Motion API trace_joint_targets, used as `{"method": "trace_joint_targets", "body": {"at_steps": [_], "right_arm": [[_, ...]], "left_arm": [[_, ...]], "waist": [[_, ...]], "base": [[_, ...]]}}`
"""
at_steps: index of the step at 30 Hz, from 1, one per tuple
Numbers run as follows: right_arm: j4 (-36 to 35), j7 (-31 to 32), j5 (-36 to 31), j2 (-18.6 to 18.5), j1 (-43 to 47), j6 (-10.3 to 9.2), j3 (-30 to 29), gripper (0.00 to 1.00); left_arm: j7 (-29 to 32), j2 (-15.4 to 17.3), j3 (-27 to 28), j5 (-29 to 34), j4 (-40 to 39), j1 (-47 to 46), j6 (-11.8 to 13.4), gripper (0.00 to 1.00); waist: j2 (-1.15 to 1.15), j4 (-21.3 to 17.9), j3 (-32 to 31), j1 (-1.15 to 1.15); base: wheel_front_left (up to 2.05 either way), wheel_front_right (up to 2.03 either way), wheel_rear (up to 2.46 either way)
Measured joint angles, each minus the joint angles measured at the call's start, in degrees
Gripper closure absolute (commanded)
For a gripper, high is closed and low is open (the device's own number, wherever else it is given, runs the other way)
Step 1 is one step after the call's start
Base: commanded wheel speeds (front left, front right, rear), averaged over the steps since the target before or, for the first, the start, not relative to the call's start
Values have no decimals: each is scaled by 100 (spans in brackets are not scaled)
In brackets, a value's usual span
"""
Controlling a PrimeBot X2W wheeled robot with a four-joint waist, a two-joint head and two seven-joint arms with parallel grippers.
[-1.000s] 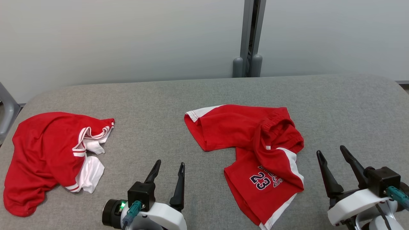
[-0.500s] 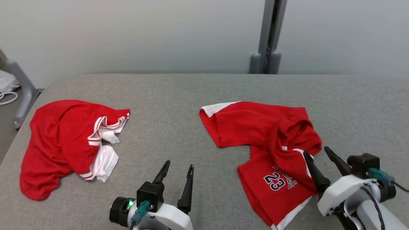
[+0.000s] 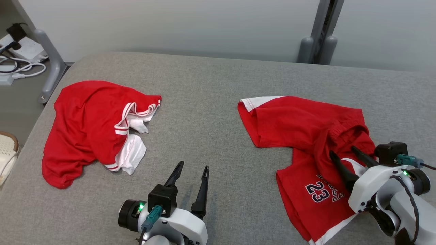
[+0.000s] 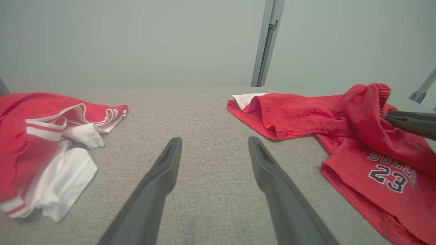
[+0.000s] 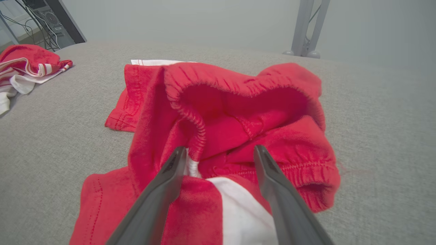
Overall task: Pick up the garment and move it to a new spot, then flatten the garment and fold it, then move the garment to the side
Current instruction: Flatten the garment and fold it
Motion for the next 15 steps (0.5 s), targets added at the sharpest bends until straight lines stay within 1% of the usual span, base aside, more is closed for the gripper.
{"method": "trace_joint_targets", "body": {"at_steps": [6, 7, 8, 10, 15], "right_arm": [[136, -65, 344, -126, -189, 1, 503, 0], [152, -69, 401, -133, -204, 1, 580, 5], [165, -78, 456, -138, -220, 1, 670, 56], [176, -89, 547, -159, -260, 1, 839, 100], [166, -174, 858, -253, -361, 1, 1214, 100]], "left_arm": [[0, 1, -23, -19, -34, -38, 42, 0], [0, 1, -25, -21, -38, -45, 45, 0], [0, 1, -25, -32, -43, -49, 51, 0], [0, 1, -25, -51, -44, -54, 66, 0], [0, 0, -21, -58, -41, -102, 76, 0]], "waist": [[0, 95, 109, 0], [0, 98, 118, 0], [0, 98, 123, 0], [0, 91, 126, 0], [0, 41, 124, 0]], "base": [[0, 0, 0], [0, 0, 0], [0, 0, 0], [0, 0, 0], [0, 0, 0]]}}
